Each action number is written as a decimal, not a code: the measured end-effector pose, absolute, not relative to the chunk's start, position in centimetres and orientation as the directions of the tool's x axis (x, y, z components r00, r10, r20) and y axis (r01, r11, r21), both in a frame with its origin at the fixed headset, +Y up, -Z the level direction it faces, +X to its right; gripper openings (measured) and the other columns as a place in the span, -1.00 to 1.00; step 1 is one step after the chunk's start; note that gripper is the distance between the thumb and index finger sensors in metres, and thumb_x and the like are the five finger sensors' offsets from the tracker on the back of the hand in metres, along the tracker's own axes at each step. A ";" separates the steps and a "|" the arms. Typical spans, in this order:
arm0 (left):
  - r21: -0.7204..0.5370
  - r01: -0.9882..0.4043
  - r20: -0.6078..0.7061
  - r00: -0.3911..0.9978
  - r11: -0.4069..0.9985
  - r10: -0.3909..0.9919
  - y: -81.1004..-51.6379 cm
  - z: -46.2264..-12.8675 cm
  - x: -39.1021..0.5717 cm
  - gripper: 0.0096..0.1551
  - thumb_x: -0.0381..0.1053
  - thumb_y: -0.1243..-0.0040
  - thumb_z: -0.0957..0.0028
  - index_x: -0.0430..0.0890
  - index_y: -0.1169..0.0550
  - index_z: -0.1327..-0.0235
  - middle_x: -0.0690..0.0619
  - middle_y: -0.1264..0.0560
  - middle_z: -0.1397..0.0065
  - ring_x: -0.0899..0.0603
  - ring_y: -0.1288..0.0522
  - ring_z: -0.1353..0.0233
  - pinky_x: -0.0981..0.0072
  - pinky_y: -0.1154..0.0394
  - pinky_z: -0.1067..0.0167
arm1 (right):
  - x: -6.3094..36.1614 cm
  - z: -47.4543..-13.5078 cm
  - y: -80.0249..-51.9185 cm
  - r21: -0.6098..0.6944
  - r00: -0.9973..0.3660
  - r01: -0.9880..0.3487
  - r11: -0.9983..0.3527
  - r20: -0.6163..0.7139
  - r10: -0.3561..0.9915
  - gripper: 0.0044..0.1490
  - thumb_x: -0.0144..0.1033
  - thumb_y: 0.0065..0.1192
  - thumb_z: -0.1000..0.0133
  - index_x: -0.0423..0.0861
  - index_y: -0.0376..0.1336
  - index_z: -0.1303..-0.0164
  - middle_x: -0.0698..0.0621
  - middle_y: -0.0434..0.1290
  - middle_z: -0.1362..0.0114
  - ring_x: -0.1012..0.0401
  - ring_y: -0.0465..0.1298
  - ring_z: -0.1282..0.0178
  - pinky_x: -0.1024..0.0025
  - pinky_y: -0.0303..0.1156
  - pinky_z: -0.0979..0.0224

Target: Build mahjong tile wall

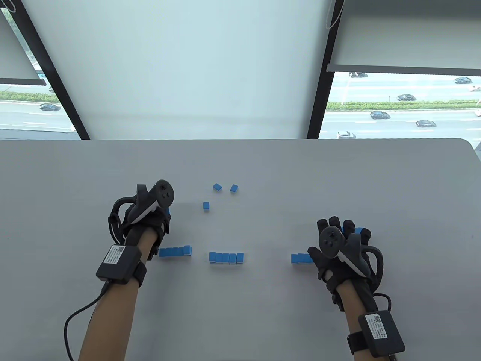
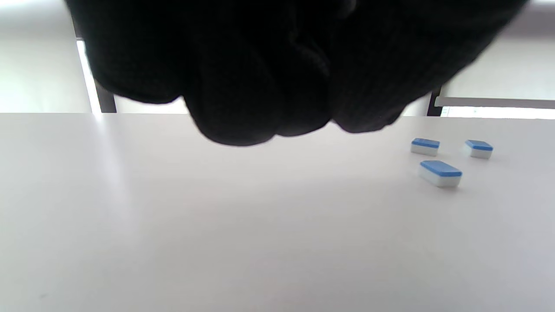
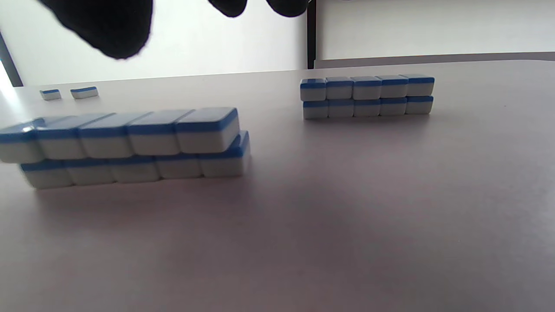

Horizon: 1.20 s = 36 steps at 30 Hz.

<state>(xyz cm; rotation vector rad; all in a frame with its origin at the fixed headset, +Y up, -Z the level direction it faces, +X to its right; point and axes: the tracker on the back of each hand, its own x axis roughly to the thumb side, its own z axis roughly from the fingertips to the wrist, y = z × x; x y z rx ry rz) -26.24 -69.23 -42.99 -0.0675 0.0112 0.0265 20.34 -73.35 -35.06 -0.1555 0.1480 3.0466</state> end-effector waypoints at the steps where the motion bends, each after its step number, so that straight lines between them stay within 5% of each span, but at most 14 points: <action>1: -0.051 -0.050 0.007 0.999 0.997 0.050 -69.0 -42.0 -26.4 -0.33 0.13 -0.48 0.20 0.03 -0.57 -0.23 0.14 -0.70 -0.08 -0.05 -0.73 0.01 -0.07 -0.64 -0.08 | 20.3 -35.1 -73.4 0.092 -0.991 -0.094 -0.991 -0.106 0.084 0.03 0.33 0.12 -0.01 0.24 -0.18 -0.62 0.13 -0.19 -0.75 -0.08 -0.20 -0.70 -0.26 -0.39 -0.51; 11: 0.052 -0.103 0.136 0.986 0.993 0.095 -71.0 -35.0 -25.7 -0.33 0.18 -0.45 0.17 0.14 -0.55 -0.27 0.15 -0.56 -0.21 -0.09 -0.59 -0.17 -0.15 -0.49 -0.24 | 20.5 -35.0 -73.4 0.095 -0.989 -0.095 -0.991 -0.118 0.084 0.03 0.33 0.12 -0.01 0.24 -0.18 -0.62 0.13 -0.19 -0.75 -0.09 -0.21 -0.70 -0.26 -0.39 -0.51; 22: -0.040 0.005 0.149 0.989 0.999 0.001 -74.4 -35.5 -24.0 -0.35 0.18 -0.39 0.13 0.20 -0.51 -0.30 0.05 -0.46 -0.37 -0.18 -0.49 -0.29 -0.22 -0.38 -0.31 | 20.6 -34.9 -73.3 0.093 -0.989 -0.087 -0.992 -0.127 0.075 0.03 0.33 0.12 -0.01 0.24 -0.18 -0.62 0.13 -0.19 -0.75 -0.09 -0.20 -0.70 -0.26 -0.39 -0.50; 36: -0.062 0.032 0.146 0.989 0.998 -0.023 -74.9 -35.6 -23.6 -0.36 0.18 -0.34 0.11 0.21 -0.50 -0.33 0.04 -0.46 -0.39 -0.20 -0.48 -0.30 -0.23 -0.38 -0.31 | 20.5 -34.9 -73.2 0.083 -0.990 -0.090 -0.992 -0.119 0.080 0.03 0.33 0.12 -0.01 0.23 -0.18 -0.62 0.13 -0.19 -0.75 -0.09 -0.20 -0.70 -0.26 -0.39 -0.51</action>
